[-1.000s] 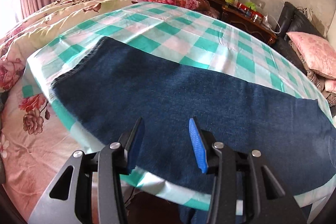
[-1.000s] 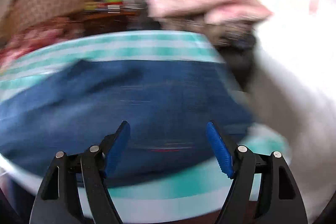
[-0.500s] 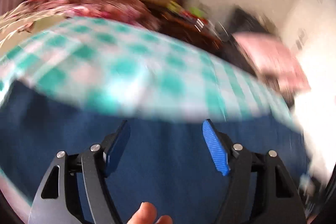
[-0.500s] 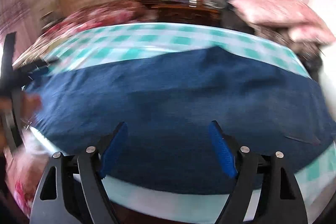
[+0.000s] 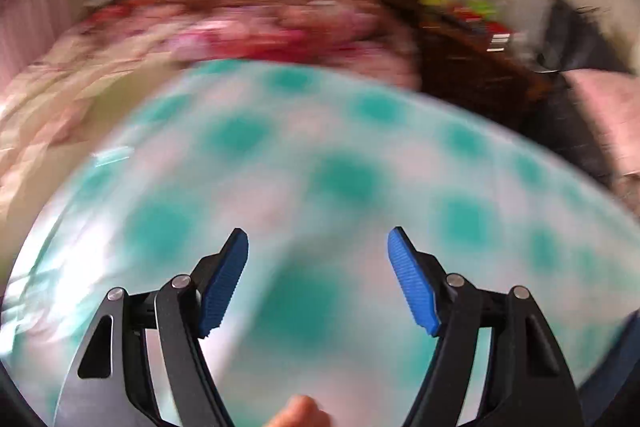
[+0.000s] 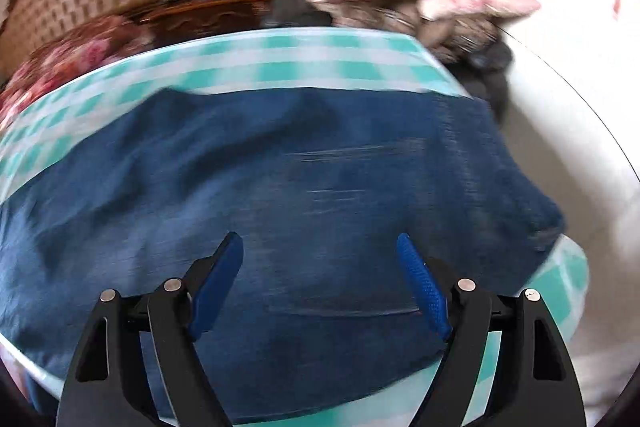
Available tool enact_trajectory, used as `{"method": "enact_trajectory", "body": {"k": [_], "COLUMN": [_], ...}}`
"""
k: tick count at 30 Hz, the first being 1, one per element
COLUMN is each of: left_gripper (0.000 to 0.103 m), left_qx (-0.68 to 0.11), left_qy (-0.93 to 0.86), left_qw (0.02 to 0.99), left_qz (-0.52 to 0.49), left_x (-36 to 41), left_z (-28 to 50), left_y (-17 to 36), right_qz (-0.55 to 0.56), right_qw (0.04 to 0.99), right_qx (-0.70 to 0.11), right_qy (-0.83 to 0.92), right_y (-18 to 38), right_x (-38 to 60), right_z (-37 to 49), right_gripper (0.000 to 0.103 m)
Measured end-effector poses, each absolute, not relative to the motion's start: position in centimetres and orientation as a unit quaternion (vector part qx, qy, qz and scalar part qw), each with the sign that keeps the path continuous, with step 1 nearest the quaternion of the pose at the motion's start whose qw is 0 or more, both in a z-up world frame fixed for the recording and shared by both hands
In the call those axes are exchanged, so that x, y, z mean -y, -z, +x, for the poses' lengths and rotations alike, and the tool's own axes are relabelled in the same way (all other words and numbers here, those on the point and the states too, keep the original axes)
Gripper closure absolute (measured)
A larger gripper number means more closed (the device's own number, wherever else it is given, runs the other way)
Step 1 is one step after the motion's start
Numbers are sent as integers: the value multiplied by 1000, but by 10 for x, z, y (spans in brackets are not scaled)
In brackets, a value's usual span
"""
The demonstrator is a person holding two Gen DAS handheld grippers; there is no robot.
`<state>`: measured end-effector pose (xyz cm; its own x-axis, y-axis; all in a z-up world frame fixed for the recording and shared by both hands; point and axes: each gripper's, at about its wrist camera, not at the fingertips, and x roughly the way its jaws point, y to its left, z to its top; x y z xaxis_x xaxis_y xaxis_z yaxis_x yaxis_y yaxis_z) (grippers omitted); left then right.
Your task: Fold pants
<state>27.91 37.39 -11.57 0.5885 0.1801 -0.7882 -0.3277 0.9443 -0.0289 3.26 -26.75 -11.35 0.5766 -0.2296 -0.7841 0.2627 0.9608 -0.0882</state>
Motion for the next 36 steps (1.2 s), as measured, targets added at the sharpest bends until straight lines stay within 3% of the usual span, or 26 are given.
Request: {"method": "enact_trajectory", "body": {"k": [4,9,16,19,23,24,25,26,36], "left_gripper": [27,23,19,18,18,22,32,35,43], "left_qx": [-445,-426,-302,-349,-398,-411,-425,-425,-471], "left_qy": [-134,-72,-60,-68,-110,-132,-171,-182,-251], "left_qw": [882,900,947,928,906,898,886,884,845], "left_qz": [-72,-56,-94,-108,-90,-84,-73,-71,-31], "left_x": [-384,-322,-279,-282,-300,-309,-322,-332,-372], "left_z": [163,68,117,152,122,113,98,86,56], "left_y": [110,105,42,52,80,87,95,99,127], "right_qz": [25,52,40,59,61,72,78,79,43], "right_qw": [875,872,897,893,863,859,858,858,884], "right_qx": [-454,-453,-415,-427,-470,-472,-474,-476,-434], "right_qy": [166,178,147,129,176,182,181,176,167], "right_y": [119,124,96,101,123,127,130,132,91], "right_x": [310,335,324,332,362,374,381,386,378], "right_z": [24,12,21,28,20,11,4,-2,-8], "right_gripper": [27,27,24,22,23,23,23,21,18]}}
